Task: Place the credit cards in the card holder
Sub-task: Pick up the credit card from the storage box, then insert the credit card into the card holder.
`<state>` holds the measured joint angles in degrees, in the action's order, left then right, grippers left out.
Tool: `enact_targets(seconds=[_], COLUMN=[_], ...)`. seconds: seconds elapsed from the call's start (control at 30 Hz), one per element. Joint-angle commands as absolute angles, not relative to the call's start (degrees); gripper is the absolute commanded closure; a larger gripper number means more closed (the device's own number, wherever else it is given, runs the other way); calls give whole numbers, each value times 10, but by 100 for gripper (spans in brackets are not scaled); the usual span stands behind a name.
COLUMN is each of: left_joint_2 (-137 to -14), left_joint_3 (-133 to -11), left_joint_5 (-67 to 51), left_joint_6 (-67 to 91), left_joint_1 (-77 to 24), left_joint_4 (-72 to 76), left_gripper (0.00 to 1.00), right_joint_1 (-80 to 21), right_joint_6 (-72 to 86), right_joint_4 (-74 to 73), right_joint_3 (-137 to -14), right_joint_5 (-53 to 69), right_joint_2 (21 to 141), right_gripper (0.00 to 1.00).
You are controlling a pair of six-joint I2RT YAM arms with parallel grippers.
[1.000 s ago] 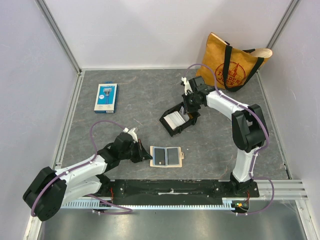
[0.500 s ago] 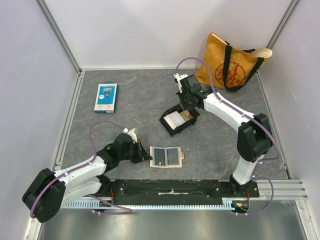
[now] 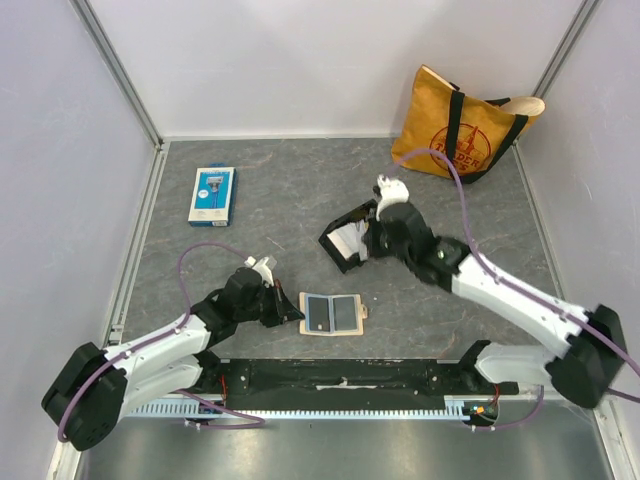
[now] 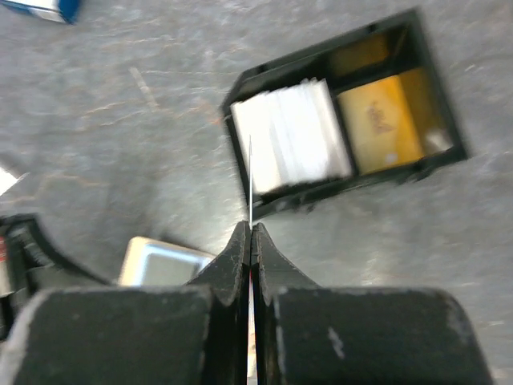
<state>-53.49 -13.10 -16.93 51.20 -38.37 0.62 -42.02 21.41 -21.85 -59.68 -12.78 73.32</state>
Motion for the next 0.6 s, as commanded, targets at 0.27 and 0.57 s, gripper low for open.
enact_targets(seconds=[0.27, 0.57], left_joint_2=[-514, -501], left_joint_3=[-120, -108], left_joint_5=[-198, -201], left_joint_6=[533, 556], left_joint_1=[-385, -383], left_joint_4=[32, 46], left_gripper=[98, 98], right_joint_1=[-692, -752], right_joint_6=[500, 551], right_joint_4=[-11, -26], right_joint_3=[-442, -476], right_joint_5=[-388, -441], right_joint_2=[680, 769], right_gripper=[100, 100])
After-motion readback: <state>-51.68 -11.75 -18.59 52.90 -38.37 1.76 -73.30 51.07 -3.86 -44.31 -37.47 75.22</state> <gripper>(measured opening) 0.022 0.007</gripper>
